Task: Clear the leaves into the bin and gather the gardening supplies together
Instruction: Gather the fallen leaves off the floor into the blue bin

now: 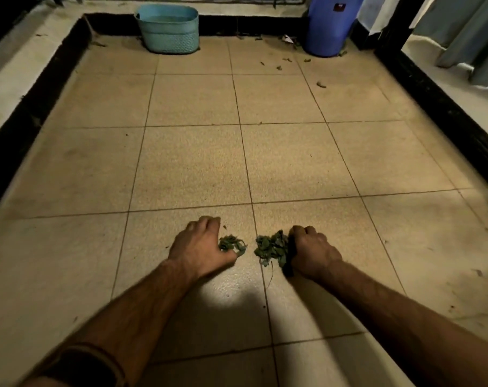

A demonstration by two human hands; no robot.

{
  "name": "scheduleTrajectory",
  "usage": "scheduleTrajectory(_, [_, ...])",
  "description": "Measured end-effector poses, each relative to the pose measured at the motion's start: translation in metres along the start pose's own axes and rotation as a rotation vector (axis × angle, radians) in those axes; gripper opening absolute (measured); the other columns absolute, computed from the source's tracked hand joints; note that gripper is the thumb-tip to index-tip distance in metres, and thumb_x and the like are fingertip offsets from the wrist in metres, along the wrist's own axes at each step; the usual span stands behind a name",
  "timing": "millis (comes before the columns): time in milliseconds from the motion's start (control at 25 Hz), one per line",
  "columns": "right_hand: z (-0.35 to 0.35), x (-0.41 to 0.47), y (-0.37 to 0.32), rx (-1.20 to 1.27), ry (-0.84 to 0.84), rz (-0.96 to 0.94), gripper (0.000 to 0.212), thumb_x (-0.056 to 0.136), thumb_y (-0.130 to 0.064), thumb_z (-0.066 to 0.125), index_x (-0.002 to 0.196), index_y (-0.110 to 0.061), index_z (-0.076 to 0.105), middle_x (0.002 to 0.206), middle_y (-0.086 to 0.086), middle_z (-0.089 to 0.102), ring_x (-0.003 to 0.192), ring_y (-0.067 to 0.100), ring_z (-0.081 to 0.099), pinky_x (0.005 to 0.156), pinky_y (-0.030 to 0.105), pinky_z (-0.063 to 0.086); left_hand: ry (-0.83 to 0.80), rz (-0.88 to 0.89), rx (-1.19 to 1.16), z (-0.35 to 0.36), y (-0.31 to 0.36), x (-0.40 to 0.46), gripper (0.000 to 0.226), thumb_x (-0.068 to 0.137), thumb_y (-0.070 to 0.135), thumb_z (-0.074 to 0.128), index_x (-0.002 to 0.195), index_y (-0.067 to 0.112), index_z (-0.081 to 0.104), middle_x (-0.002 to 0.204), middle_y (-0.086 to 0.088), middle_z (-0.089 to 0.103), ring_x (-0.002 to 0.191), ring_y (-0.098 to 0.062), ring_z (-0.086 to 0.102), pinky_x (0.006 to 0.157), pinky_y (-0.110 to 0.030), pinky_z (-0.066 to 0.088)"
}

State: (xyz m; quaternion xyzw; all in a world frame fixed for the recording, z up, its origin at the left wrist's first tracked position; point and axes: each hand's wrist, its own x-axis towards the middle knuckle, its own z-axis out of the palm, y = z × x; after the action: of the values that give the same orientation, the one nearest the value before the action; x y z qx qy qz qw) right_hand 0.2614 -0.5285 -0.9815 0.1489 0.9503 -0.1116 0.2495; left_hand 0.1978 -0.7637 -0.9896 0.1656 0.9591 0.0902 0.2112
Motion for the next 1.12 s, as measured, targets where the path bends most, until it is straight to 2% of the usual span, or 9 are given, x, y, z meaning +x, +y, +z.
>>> scheduleTrajectory(160, [-0.001,0.000,-0.015,0.084,-0.096,0.055,0.098,0.071,-0.036,0.088,0.148,-0.020,0.029,0.137,0.012,0.039,0.124,0.030,0.043,0.101,0.044,0.049,-0.147,-0.155,-0.007,0.002,0.011,-0.004,0.117,0.069,0.071,0.071,0.157,0.019,0.014,0.158,-0.010,0.021,0.140,-0.033,0.028,0.107,-0.052,0.042])
scheduleTrajectory(320, [-0.002,0.004,-0.029,0.132,-0.105,0.051,0.119,0.072,-0.053,0.083,0.159,-0.030,0.005,0.150,0.016,0.027,0.137,0.038,0.032,0.107,0.054,0.044,-0.155,-0.142,-0.014,0.006,0.037,-0.006,0.125,0.072,0.051,0.082,0.160,0.022,-0.001,0.159,-0.014,0.010,0.139,-0.039,0.027,0.104,-0.049,0.044])
scheduleTrajectory(440, [0.008,0.004,-0.048,0.059,-0.060,0.052,0.109,0.077,-0.077,0.063,0.160,-0.037,0.004,0.154,0.015,0.025,0.139,0.039,0.028,0.101,0.056,0.044,-0.224,-0.137,0.021,0.008,0.053,-0.003,0.114,0.084,0.035,0.076,0.160,0.033,-0.009,0.164,-0.019,-0.008,0.143,-0.049,0.022,0.102,-0.051,0.047])
scheduleTrajectory(560, [0.024,0.002,-0.061,-0.070,0.005,0.040,0.081,0.092,-0.069,0.051,0.157,-0.037,0.014,0.148,0.016,0.032,0.133,0.036,0.034,0.089,0.052,0.050,-0.298,-0.118,0.081,0.010,0.061,0.000,0.093,0.097,0.023,0.059,0.160,0.037,-0.007,0.164,-0.023,-0.019,0.146,-0.059,0.007,0.106,-0.058,0.043])
scheduleTrajectory(640, [0.033,-0.003,-0.059,-0.122,0.061,-0.010,0.061,0.099,-0.046,0.056,0.152,-0.034,0.028,0.144,0.013,0.038,0.128,0.033,0.040,0.083,0.048,0.052,-0.298,-0.079,0.160,0.012,0.062,-0.003,0.080,0.101,0.014,0.050,0.161,0.035,0.002,0.164,-0.026,-0.010,0.146,-0.059,0.010,0.108,-0.058,0.042])
scheduleTrajectory(720, [0.041,-0.008,-0.049,-0.148,0.142,-0.100,0.050,0.098,-0.026,0.063,0.144,-0.030,0.042,0.137,0.008,0.046,0.123,0.029,0.045,0.081,0.043,0.055,-0.215,-0.013,0.246,0.017,0.058,-0.011,0.071,0.099,0.006,0.049,0.159,0.030,0.020,0.161,-0.026,0.014,0.141,-0.051,0.030,0.104,-0.052,0.047])
scheduleTrajectory(800, [0.043,-0.013,-0.039,-0.134,0.203,-0.199,0.037,0.098,-0.020,0.063,0.133,-0.026,0.053,0.127,0.004,0.054,0.114,0.025,0.051,0.079,0.038,0.056,-0.087,0.059,0.260,0.024,0.049,-0.018,0.057,0.096,0.002,0.055,0.147,0.024,0.043,0.144,-0.015,0.042,0.124,-0.033,0.052,0.096,-0.043,0.055])
scheduleTrajectory(960, [0.046,-0.016,-0.028,-0.121,0.215,-0.274,0.021,0.097,-0.015,0.063,0.118,-0.019,0.064,0.111,0.001,0.063,0.100,0.019,0.061,0.080,0.032,0.056,-0.026,0.154,0.179,0.025,0.028,-0.025,0.026,0.097,0.008,0.059,0.116,0.023,0.066,0.113,0.000,0.064,0.094,-0.015,0.065,0.085,-0.032,0.057])
scheduleTrajectory(1120, [0.023,-0.010,-0.022,0.348,0.147,-0.054,0.023,0.092,-0.001,0.067,0.100,-0.020,0.077,0.096,-0.006,0.074,0.077,0.006,0.070,0.063,0.020,0.059,0.071,0.091,-0.169,0.010,0.014,-0.027,0.022,0.097,0.011,0.059,0.104,0.026,0.074,0.097,0.005,0.072,0.080,-0.007,0.066,0.072,-0.018,0.054])
